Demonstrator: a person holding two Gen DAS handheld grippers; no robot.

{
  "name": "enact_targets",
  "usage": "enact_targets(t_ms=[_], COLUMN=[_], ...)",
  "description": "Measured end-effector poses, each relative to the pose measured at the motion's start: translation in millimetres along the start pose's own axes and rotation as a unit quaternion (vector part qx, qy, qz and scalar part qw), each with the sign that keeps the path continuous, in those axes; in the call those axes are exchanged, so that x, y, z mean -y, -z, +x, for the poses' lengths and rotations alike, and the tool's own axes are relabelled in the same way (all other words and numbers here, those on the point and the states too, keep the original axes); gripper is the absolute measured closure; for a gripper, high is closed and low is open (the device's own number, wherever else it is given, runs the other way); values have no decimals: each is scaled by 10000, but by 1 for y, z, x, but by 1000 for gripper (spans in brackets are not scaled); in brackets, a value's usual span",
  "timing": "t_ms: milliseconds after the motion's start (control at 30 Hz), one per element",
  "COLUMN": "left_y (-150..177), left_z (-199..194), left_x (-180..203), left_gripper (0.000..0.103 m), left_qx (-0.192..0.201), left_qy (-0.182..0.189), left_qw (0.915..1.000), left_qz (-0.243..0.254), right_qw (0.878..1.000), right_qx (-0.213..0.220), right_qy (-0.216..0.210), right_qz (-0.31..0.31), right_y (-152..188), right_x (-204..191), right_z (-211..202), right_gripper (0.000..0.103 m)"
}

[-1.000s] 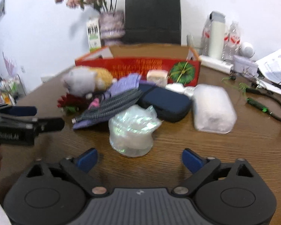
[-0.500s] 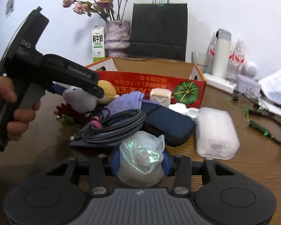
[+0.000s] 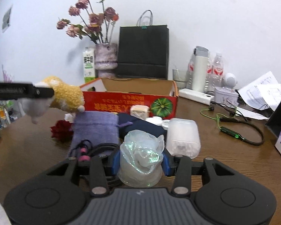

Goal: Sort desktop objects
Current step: 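Grasp the plush sheep with the left tool while the right tool grasps the plastic bag, then carry sheep and plastic bag into the orange box and open both tools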

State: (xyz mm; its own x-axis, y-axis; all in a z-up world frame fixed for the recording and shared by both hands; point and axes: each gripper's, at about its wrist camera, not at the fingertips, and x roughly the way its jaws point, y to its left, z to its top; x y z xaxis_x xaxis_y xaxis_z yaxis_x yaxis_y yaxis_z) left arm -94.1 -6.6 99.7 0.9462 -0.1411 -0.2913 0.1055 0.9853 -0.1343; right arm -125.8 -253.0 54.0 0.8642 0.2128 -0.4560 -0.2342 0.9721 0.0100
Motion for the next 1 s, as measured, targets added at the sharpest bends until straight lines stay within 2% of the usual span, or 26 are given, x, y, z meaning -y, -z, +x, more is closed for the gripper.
enact_targets(t_ms=[67, 100, 167, 233, 333, 400, 500, 600, 767, 867, 1000], left_y=[-14, -20, -31, -33, -25, -22, -27, -41, -81, -108, -135], left_z=[-12, -14, -18, -24, -22, -19, -13, 6, 58, 97, 143], left_x=[-5, -7, -12, -10, -8, -11, -10, -9, -7, -11, -15], left_gripper=[54, 60, 63, 64, 65, 65, 65, 65, 65, 65, 65], left_qx=[219, 220, 162, 183, 38, -62, -8, -7, -77, -160, -189], left_qy=[163, 194, 369, 481, 388, 475, 451, 401, 307, 263, 121], left_qw=[9994, 9990, 9974, 9971, 9984, 9977, 9983, 9989, 9995, 9994, 9997], left_qz=[-229, -342, -597, -556, -410, -471, -363, -257, -96, -134, 57], right_qw=[9993, 9982, 9963, 9960, 9954, 9957, 9960, 9966, 9984, 9986, 9989], right_qx=[9, -11, -60, 7, -23, -105, -171, -141, 31, 113, 47], right_qy=[-350, -571, -823, -889, -954, -919, -862, -774, -560, -516, -453], right_qz=[129, 201, 247, 118, -4, 3, 175, 232, 116, 29, 99], right_y=[-2, -3, -7, -10, -8, -7, -8, -21, -70, -102, -143], right_x=[-3, -5, -14, -26, -38, -38, -28, -16, 4, 15, 33], right_z=[-5, -5, -4, -6, -5, -2, 3, 10, 31, 56, 105], right_gripper=[61, 61, 61, 61, 61, 61, 61, 61, 61, 61, 61])
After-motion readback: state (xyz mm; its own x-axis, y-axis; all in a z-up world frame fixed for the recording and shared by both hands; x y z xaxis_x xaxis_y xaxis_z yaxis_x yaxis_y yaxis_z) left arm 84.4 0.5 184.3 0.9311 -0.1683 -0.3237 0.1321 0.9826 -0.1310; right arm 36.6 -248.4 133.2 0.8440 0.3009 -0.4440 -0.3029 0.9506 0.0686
